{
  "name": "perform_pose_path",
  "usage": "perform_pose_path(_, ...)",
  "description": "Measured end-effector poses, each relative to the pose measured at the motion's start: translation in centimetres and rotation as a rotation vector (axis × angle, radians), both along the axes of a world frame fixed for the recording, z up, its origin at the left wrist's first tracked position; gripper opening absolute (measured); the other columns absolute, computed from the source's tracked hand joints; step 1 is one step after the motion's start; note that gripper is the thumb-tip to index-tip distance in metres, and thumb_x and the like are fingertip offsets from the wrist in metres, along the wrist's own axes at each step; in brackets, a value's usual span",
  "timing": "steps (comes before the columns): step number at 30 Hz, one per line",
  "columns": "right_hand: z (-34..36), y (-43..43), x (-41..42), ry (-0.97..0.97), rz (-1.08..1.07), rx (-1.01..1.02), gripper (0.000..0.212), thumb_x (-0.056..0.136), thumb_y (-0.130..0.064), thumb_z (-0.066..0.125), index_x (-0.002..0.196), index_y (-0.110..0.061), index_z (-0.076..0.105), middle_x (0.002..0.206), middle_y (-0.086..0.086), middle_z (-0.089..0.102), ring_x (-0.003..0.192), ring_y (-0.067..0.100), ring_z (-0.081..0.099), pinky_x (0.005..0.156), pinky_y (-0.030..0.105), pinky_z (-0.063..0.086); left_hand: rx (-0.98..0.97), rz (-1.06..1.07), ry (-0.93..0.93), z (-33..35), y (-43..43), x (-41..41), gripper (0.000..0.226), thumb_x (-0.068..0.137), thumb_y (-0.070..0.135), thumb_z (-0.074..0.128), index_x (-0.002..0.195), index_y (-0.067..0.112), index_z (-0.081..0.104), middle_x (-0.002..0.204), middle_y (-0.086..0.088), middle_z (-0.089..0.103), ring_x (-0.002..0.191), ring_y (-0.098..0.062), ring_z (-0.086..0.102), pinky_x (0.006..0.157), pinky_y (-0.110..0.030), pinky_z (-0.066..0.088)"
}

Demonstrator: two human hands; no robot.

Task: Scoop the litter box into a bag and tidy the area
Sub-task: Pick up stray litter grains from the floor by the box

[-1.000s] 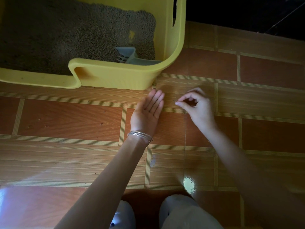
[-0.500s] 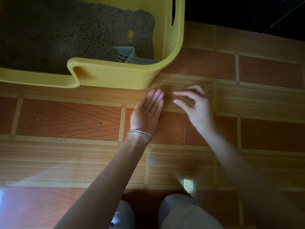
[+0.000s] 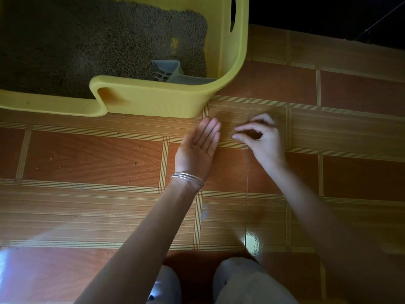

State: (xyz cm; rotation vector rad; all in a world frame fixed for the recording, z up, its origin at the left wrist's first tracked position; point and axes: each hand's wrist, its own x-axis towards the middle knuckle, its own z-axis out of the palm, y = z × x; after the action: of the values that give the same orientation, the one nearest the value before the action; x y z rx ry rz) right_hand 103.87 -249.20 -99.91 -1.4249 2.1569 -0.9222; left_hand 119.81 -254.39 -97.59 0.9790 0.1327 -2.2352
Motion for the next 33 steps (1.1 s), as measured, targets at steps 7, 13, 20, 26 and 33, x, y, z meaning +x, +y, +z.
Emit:
perform_pose_path(7,-0.1,-0.4,0.6,0.079,0.012,-0.038,0.028,0.072,-0.047,0.065,0.081,-0.022,0.075,0.082,-0.009,0.053,0.087,0.023,0.054,0.079,0.048,0.043,-0.020,-0.014,-0.001,0.0,0.0,0.1,0.038,0.101,0.019,0.027,0.107,0.001,0.059,0.101,-0.011,0.070,0.100,-0.021,0.064,0.098,-0.030,0.044)
perform_pose_path(13,-0.2,-0.4,0.8,0.270,0.099,-0.064,0.016,0.079,-0.030,0.064,0.077,-0.015,0.070,0.072,0.001,0.054,0.076,0.023,0.053,0.072,0.041,0.043,-0.019,-0.007,0.003,-0.1,0.1,0.1,0.037,0.100,0.018,0.027,0.108,0.000,0.059,0.100,-0.012,0.070,0.099,-0.021,0.065,0.095,-0.029,0.046)
perform_pose_path(20,0.5,-0.2,2.4,0.089,0.018,-0.091,0.023,0.083,-0.029,0.055,0.082,-0.008,0.065,0.082,-0.001,0.050,0.079,0.017,0.051,0.071,0.034,0.047,-0.002,0.022,0.005,0.0,0.2,-0.1,0.039,0.101,0.019,0.025,0.104,0.000,0.059,0.095,-0.012,0.071,0.098,-0.021,0.064,0.094,-0.029,0.046)
perform_pose_path(26,2.3,-1.0,4.7,0.023,0.156,-0.141,0.016,0.080,-0.027,0.062,0.082,-0.014,0.072,0.079,-0.007,0.055,0.080,0.020,0.052,0.072,0.032,0.044,-0.027,-0.004,-0.038,0.1,0.1,-0.4,0.039,0.101,0.020,0.025,0.105,0.003,0.060,0.095,-0.008,0.071,0.096,-0.018,0.064,0.089,-0.027,0.049)
perform_pose_path(33,2.1,-0.2,2.0,-0.014,0.021,-0.093,0.021,0.073,-0.035,0.067,0.080,-0.015,0.070,0.074,-0.007,0.058,0.078,0.013,0.052,0.075,0.033,0.045,0.036,0.046,0.005,0.5,-0.2,-0.2,0.038,0.100,0.017,0.026,0.103,-0.001,0.059,0.103,-0.011,0.069,0.100,-0.024,0.062,0.094,-0.032,0.045)
